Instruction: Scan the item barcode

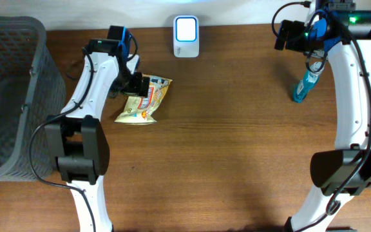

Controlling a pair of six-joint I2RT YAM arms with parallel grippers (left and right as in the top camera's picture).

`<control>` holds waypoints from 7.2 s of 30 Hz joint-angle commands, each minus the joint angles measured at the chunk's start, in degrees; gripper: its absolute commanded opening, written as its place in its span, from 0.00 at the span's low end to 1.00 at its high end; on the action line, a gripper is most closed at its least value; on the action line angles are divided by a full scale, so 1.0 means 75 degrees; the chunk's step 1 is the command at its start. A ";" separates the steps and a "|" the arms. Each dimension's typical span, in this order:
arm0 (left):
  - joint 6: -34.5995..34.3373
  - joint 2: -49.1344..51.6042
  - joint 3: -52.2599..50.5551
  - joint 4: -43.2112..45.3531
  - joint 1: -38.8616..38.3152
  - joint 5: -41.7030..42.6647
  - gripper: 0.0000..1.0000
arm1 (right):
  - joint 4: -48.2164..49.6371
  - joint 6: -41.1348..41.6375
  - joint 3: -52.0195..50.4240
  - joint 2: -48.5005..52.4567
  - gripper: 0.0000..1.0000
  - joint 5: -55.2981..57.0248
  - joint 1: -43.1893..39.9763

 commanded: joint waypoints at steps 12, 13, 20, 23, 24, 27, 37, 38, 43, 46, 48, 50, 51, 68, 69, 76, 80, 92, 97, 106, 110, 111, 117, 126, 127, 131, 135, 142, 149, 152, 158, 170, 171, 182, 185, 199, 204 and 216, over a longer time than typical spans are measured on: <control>-0.0178 0.0085 -0.0927 0.0883 -0.0781 -0.0481 1.00 | -0.0003 0.0000 -0.0070 0.0055 0.99 0.0117 0.0032; -0.0178 0.0085 -0.1032 0.1087 -0.0810 -0.0781 0.94 | -0.0003 0.0000 -0.0070 0.0055 0.99 0.0117 0.0032; -0.0178 0.0085 -0.1478 0.1271 -0.0828 -0.0927 0.31 | -0.0003 0.0000 -0.0070 0.0055 0.99 0.0117 0.0032; -0.0181 0.0085 -0.1486 0.1169 -0.0828 -0.0921 0.11 | -0.0003 0.0000 -0.0070 0.0055 0.99 0.0117 0.0032; -0.0181 0.0085 -0.1483 0.1142 -0.0828 -0.0889 0.04 | -0.0003 0.0000 -0.0070 0.0055 0.99 0.0117 0.0032; -0.0178 0.0082 -0.1475 0.0968 -0.0828 -0.0023 0.00 | -0.0003 0.0000 -0.0070 0.0055 0.99 0.0117 0.0032; 0.0632 0.0067 0.0157 -0.0650 -0.0560 0.6677 0.00 | -0.0003 0.0000 -0.0070 0.0055 0.99 0.0117 0.0032; 0.0778 0.0067 0.0385 -0.0828 -0.0513 0.7443 0.00 | -0.0003 0.0000 -0.0070 0.0055 0.99 0.0117 0.0032; 0.0723 0.0076 0.0484 -0.1043 -0.0323 0.8798 0.00 | -0.0003 0.0000 -0.0070 0.0055 0.99 0.0117 0.0032; 0.0726 0.0076 0.0329 -0.1291 -0.0303 0.8612 0.00 | -0.0003 0.0000 -0.0070 0.0055 0.99 0.0117 0.0032; 0.0656 0.0085 0.0184 -0.1131 -0.0300 0.7799 0.00 | -0.0003 0.0000 -0.0070 0.0055 0.99 0.0117 0.0032; -0.0009 0.0096 -0.0099 -0.0833 -0.0213 0.7090 0.00 | -0.0003 0.0000 -0.0070 0.0055 0.99 0.0117 0.0032; -0.0181 0.0099 -0.0248 -0.0627 -0.0166 0.7055 0.00 | -0.0003 0.0000 -0.0070 0.0055 0.99 0.0117 0.0032; -0.2859 0.0096 -0.0982 0.0536 0.0082 0.0603 0.00 | -0.0003 0.0000 -0.0070 0.0055 0.99 0.0117 0.0032; -0.2824 0.0093 -0.0976 0.0536 0.0082 0.0833 0.00 | -0.0003 0.0000 -0.0070 0.0055 0.99 0.0117 0.0032; -0.1346 0.0093 -0.0944 0.0143 -0.0466 0.3891 0.00 | -0.0003 0.0000 -0.0070 0.0055 0.99 0.0117 0.0032; -0.0758 0.0093 -0.0938 0.0023 -0.1448 0.4459 0.00 | -0.0003 0.0000 -0.0070 0.0055 0.99 0.0117 0.0032; -0.0111 0.0096 -0.0624 -0.0627 -0.2157 0.1871 0.99 | -0.0003 0.0000 -0.0070 0.0055 0.99 0.0117 0.0032; -0.0082 0.0099 -0.0848 -0.0857 -0.2771 0.1868 0.99 | -0.0003 0.0000 -0.0070 0.0055 0.99 0.0117 0.0032; 0.0256 0.0096 -0.0860 -0.0895 -0.3319 0.1682 0.99 | -0.0003 0.0000 -0.0070 0.0055 0.99 0.0117 0.0032; -0.0557 0.0096 -0.1110 -0.0944 -0.3681 -0.0411 0.99 | -0.0003 0.0000 -0.0070 0.0055 0.99 0.0117 0.0032; -0.0664 0.0096 -0.1341 -0.0726 -0.3786 -0.0577 0.99 | -0.0003 0.0000 -0.0070 0.0055 0.99 0.0117 0.0032; -0.0699 0.0096 -0.2250 0.0309 -0.4144 -0.0408 0.90 | -0.0003 0.0000 -0.0070 0.0055 0.99 0.0117 0.0032; -0.0749 0.0096 -0.2168 0.0455 -0.4109 0.0210 0.00 | -0.0003 0.0000 -0.0070 0.0055 0.99 0.0117 0.0032; -0.0746 0.0096 -0.2090 0.0347 -0.4100 0.0603 0.00 | -0.0003 0.0000 -0.0070 0.0055 0.99 0.0117 0.0032; -0.0169 0.0096 -0.1332 -0.0262 -0.3905 0.3101 0.00 | -0.0003 0.0000 -0.0070 0.0055 0.99 0.0117 0.0032; 0.0294 0.0096 -0.0813 -0.0344 -0.3354 0.5761 0.00 | -0.0003 0.0000 -0.0070 0.0055 0.99 0.0117 0.0032; 0.0289 0.0877 -0.0912 -0.0192 -0.2294 0.7525 0.00 | -0.0003 0.0000 -0.0070 0.0055 0.99 0.0117 0.0032; 0.0289 0.2139 -0.0898 -0.0169 -0.1862 0.7361 0.46 | -0.0003 0.0000 -0.0070 0.0055 0.99 0.0117 0.0032; 0.0289 0.2110 -0.0446 -0.0746 -0.1757 0.6132 0.80 | -0.0003 0.0000 -0.0070 0.0055 0.99 0.0117 0.0032; 0.0006 0.2095 0.2288 -0.2442 -0.1408 0.3806 0.90 | -0.0003 0.0000 -0.0070 0.0055 0.99 0.0117 0.0032; 0.0076 0.1842 0.4983 -0.3611 -0.2296 0.1443 0.79 | -0.0003 0.0000 -0.0070 0.0055 0.99 0.0117 0.0032; -0.0131 0.1789 0.4983 -0.3611 -0.2471 0.0985 0.80 | -0.0003 0.0000 -0.0070 0.0055 0.99 0.0117 0.0032; -0.0842 -0.0321 0.4115 -0.3611 -0.2687 -0.0737 1.00 | -0.0003 0.0000 -0.0070 0.0055 0.99 0.0117 0.0032; -0.0979 -0.0895 0.3110 -0.3611 -0.2515 -0.0723 1.00 | -0.0003 0.0000 -0.0070 0.0055 0.99 0.0117 0.0032; -0.1174 -0.0991 0.1387 -0.2804 -0.2576 -0.0137 0.95 | -0.0003 0.0000 -0.0070 0.0055 0.99 0.0117 0.0032; -0.1174 -0.0991 0.1387 -0.2833 -0.2576 -0.0140 0.95 | -0.0003 0.0000 -0.0070 0.0055 0.98 0.0117 0.0032; -0.1174 -0.0991 0.1387 -0.2894 -0.2468 -0.1023 0.99 | -0.0003 0.0000 -0.0070 0.0055 0.98 0.0117 0.0032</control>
